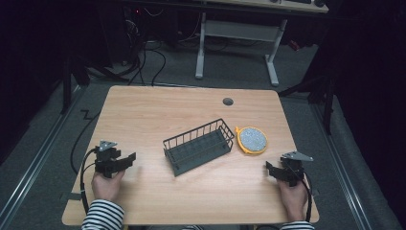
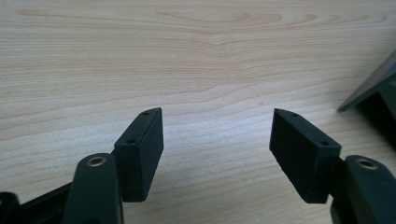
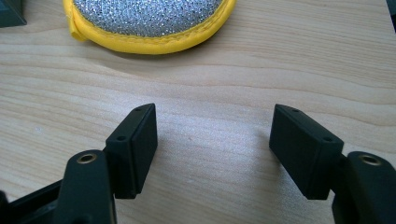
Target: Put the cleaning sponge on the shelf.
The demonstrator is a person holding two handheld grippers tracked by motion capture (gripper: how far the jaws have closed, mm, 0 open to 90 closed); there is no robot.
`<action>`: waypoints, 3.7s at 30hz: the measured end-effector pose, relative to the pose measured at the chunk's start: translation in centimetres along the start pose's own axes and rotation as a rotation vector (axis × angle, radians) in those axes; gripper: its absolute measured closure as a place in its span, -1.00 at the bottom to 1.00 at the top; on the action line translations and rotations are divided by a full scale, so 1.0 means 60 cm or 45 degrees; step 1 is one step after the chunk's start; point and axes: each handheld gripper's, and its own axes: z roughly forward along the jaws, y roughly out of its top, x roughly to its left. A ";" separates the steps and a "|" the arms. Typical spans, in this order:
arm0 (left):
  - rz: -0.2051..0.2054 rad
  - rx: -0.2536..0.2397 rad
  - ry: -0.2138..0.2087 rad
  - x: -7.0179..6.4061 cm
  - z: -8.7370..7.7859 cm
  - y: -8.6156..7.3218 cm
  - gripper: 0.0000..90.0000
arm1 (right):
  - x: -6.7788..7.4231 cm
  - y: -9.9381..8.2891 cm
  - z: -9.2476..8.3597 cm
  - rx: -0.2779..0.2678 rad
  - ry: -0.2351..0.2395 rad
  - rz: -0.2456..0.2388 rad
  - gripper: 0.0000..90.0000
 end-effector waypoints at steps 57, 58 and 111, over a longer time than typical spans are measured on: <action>0.154 0.004 0.136 -0.005 0.050 -0.019 -0.32 | -0.013 0.137 0.017 0.130 0.252 0.122 -0.07; 0.154 0.005 0.136 -0.005 0.050 -0.019 -0.32 | -0.015 0.142 0.021 0.145 0.246 0.121 -0.09; 0.151 0.005 0.140 -0.005 0.050 -0.019 -0.33 | -0.031 0.222 0.079 0.314 0.291 0.200 0.76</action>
